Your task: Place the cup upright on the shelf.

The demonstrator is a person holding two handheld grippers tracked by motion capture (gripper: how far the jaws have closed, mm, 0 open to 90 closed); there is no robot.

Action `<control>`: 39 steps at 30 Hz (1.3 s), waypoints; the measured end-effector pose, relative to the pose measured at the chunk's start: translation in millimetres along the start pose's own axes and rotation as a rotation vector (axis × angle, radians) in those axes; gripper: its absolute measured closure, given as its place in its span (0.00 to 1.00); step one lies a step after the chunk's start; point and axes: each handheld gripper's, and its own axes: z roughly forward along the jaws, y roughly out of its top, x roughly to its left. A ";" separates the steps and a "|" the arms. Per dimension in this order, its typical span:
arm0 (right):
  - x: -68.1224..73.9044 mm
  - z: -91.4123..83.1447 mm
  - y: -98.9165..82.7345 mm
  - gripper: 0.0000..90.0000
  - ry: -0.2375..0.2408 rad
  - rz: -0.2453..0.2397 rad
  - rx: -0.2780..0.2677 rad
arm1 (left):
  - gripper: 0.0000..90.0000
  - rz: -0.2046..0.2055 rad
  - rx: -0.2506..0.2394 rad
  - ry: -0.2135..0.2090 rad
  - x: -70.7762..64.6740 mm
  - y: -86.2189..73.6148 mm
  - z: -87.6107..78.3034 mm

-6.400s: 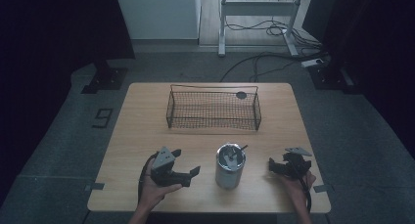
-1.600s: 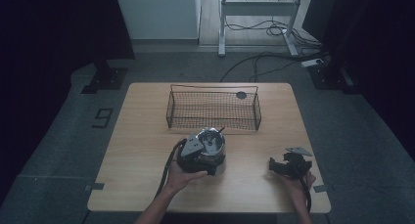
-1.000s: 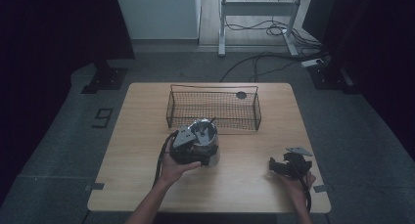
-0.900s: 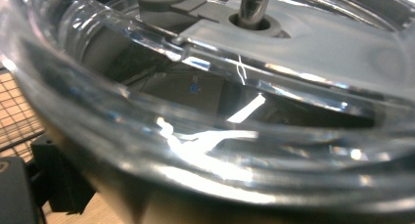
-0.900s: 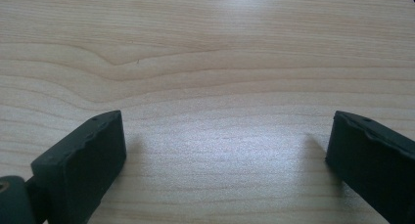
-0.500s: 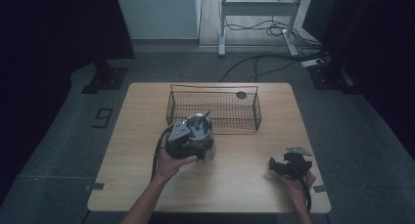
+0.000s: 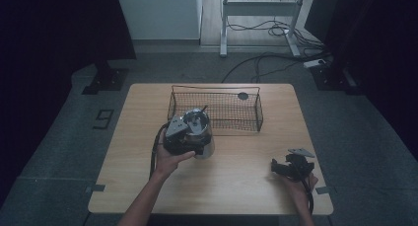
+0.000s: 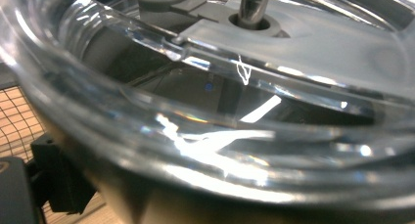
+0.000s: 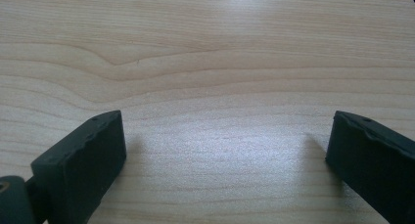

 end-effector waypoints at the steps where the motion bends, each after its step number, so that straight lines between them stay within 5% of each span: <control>1: 0.0 0.0 0.0 0.01 0.000 0.000 0.000 | 0.04 0.001 0.000 0.002 0.7 0.4 0.0; 39: -0.2 -0.2 0.1 0.01 0.001 -0.002 0.003 | 0.04 -0.023 -0.028 0.036 24.5 30.4 -2.0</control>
